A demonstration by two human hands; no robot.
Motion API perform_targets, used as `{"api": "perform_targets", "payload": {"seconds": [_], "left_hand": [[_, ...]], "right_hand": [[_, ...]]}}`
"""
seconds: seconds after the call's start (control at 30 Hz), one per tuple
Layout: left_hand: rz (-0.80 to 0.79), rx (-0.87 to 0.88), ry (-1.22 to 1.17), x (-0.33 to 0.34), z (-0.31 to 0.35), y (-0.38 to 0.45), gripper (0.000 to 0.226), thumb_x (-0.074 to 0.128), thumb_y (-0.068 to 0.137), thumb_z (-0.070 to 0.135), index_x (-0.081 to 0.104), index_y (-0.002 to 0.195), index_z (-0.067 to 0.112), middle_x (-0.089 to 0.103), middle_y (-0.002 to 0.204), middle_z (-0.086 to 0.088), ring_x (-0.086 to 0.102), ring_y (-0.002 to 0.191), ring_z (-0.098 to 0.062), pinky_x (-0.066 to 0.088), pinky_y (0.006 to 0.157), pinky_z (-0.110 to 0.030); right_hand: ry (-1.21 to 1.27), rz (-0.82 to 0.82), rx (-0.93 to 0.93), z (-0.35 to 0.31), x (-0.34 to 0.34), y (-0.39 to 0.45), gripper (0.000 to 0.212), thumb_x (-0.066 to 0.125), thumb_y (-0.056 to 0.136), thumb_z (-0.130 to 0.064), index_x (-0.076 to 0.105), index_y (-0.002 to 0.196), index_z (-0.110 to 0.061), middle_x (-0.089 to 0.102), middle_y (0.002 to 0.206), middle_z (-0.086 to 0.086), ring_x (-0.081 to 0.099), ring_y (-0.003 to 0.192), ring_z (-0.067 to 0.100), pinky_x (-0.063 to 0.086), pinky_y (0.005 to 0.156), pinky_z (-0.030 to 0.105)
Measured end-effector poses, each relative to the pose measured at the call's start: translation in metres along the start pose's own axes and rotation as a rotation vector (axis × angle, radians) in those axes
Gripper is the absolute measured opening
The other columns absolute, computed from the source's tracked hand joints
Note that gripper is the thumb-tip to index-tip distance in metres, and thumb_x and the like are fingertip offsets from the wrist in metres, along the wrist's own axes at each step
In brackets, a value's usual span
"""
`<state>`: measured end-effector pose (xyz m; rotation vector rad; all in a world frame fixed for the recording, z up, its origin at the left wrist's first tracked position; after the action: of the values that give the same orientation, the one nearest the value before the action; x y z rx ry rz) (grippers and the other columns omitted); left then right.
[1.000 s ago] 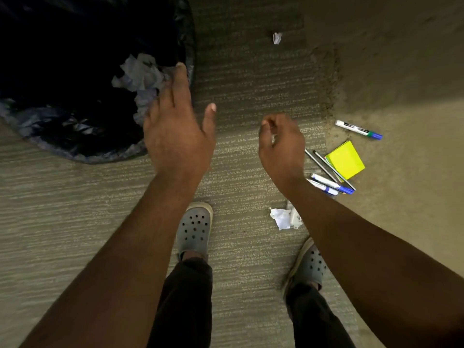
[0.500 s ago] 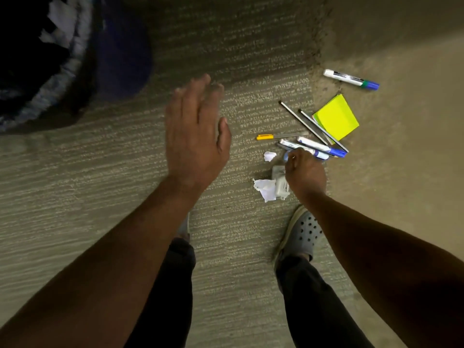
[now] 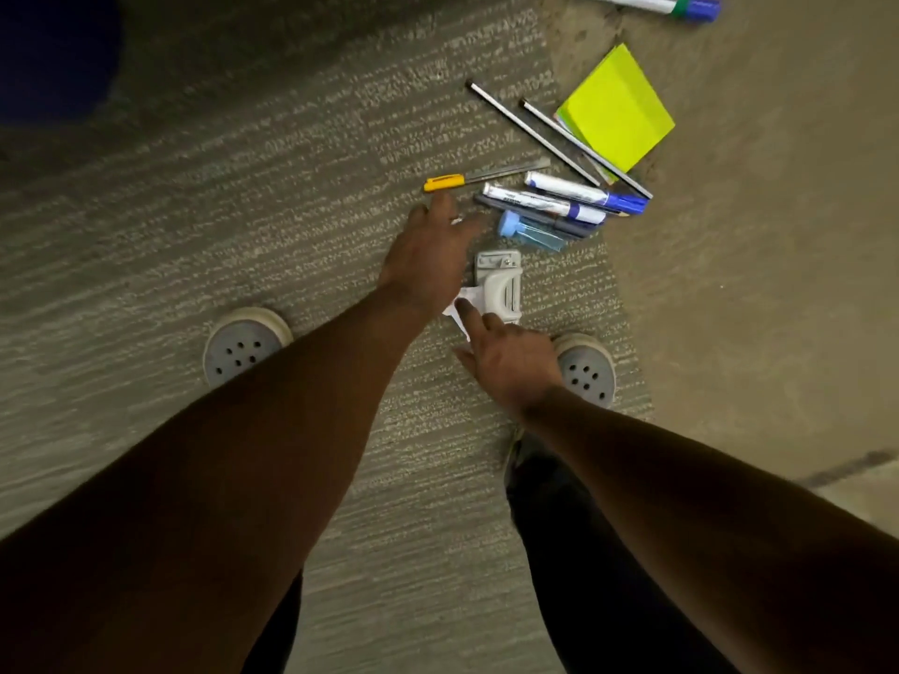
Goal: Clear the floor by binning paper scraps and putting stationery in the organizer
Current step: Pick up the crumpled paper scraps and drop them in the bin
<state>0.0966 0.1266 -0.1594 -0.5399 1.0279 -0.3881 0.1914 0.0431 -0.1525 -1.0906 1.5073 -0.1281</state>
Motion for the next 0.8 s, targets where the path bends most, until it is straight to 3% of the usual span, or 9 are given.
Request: {"api": "perform_targets", "payload": {"seconds": [0.07,0.2,0.33,0.43,0.53,0.63,0.8], "left_hand": [[0.03,0.005,0.03,-0.004,0.001,0.006,0.045,0.052,0.089,0.004,0.052,0.132,0.016,0.041,0.134,-0.016,0.047,0.115,-0.035,0.048,0.09,-0.047],[0.089,0.044,0.044,-0.011,0.001,0.011,0.03,0.049,0.089,0.0,0.057,0.118,0.004,0.046,0.13,-0.019,0.052,0.109,-0.037,0.046,0.089,-0.046],[0.131,0.018,-0.07,-0.011,-0.007,0.003,0.024,0.052,0.086,-0.001,0.061,0.109,0.003,0.051,0.126,-0.017,0.055,0.106,-0.034,0.047,0.086,-0.043],[0.196,-0.077,-0.198,-0.013,-0.022,-0.005,0.019,0.057,0.082,0.002,0.062,0.1,0.005,0.055,0.116,-0.016,0.057,0.097,-0.032,0.045,0.079,-0.034],[0.245,-0.201,-0.34,-0.012,-0.039,-0.016,0.012,0.059,0.079,0.007,0.061,0.091,0.004,0.063,0.097,-0.017,0.059,0.086,-0.031,0.04,0.07,-0.03],[0.218,-0.324,-0.469,-0.002,-0.052,-0.031,0.01,0.058,0.082,0.009,0.061,0.091,0.005,0.068,0.084,-0.014,0.063,0.077,-0.03,0.045,0.064,-0.03],[0.128,-0.335,-0.512,0.011,-0.057,-0.047,0.027,0.049,0.087,0.002,0.069,0.102,0.013,0.072,0.107,-0.007,0.065,0.097,-0.024,0.044,0.078,-0.023]], "right_hand": [[-0.055,-0.002,0.041,-0.003,0.004,0.007,0.06,0.045,0.098,-0.032,0.018,0.149,-0.018,0.066,0.101,0.008,0.068,0.073,0.031,0.038,0.053,0.033],[-0.119,0.017,0.077,-0.012,-0.002,0.015,0.045,0.041,0.092,-0.013,0.035,0.137,-0.013,0.072,0.086,0.01,0.069,0.065,0.031,0.036,0.052,0.032],[-0.066,0.004,0.097,-0.013,-0.003,0.016,0.049,0.04,0.094,-0.011,0.027,0.142,-0.006,0.068,0.106,0.018,0.068,0.068,0.033,0.04,0.052,0.033],[-0.083,-0.048,0.088,-0.013,0.002,0.013,0.038,0.04,0.096,-0.011,0.032,0.132,-0.005,0.069,0.095,0.015,0.069,0.074,0.032,0.041,0.054,0.033],[-0.038,-0.08,0.103,-0.005,0.002,0.012,0.025,0.037,0.098,-0.013,0.045,0.12,-0.006,0.069,0.098,0.014,0.069,0.082,0.031,0.041,0.057,0.033],[0.002,-0.09,0.072,-0.002,0.002,0.009,0.026,0.033,0.098,-0.012,0.049,0.119,-0.005,0.069,0.102,0.016,0.067,0.089,0.032,0.047,0.065,0.036],[0.204,-0.011,0.07,0.004,-0.012,0.001,0.025,0.042,0.095,-0.016,0.048,0.119,-0.01,0.066,0.094,0.015,0.06,0.079,0.03,0.039,0.06,0.033]]}}
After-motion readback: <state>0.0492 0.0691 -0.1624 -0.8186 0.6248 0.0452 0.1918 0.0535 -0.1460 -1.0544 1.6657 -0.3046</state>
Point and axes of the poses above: each hand's wrist, its own y-axis towards the middle knuckle, its own x-axis out of the palm, z = x × y, the point moved 10 cm from there along y, towards the middle knuckle
